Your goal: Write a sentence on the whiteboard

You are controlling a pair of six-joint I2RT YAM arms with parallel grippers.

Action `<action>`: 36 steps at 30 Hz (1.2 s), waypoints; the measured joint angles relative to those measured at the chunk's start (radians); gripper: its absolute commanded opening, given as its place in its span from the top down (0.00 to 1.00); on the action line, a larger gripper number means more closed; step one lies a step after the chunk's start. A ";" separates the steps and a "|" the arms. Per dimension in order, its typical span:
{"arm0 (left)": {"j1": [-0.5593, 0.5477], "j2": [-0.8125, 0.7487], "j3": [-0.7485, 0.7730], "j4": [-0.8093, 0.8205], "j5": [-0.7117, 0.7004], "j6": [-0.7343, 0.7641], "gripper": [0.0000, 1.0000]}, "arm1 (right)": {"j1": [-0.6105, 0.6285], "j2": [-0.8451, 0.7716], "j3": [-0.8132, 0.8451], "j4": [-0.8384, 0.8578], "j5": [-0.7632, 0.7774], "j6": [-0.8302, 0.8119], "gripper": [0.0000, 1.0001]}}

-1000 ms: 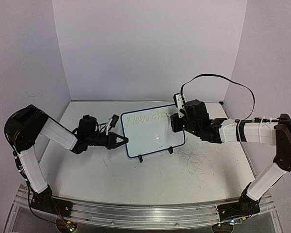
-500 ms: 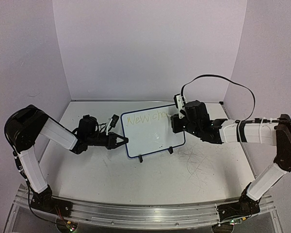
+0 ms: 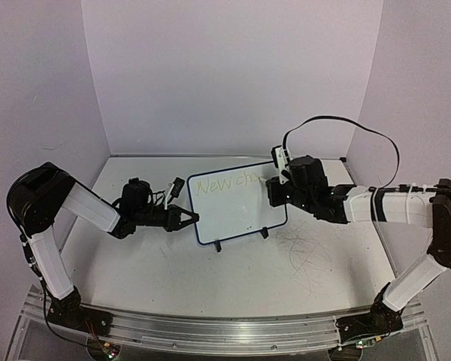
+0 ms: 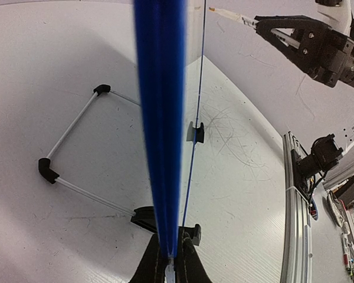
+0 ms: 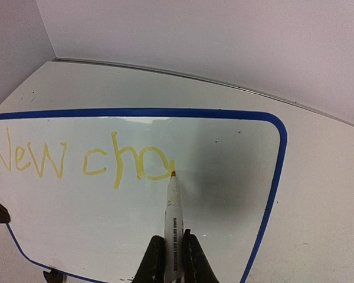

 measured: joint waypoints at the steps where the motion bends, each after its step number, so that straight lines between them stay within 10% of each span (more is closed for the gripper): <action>1: 0.000 0.000 0.000 0.000 0.000 0.000 1.00 | 0.000 -0.008 0.000 -0.001 -0.004 0.000 1.00; 36: 0.000 0.000 0.000 -0.001 -0.001 0.003 1.00 | -0.008 0.024 0.038 0.010 0.021 -0.014 1.00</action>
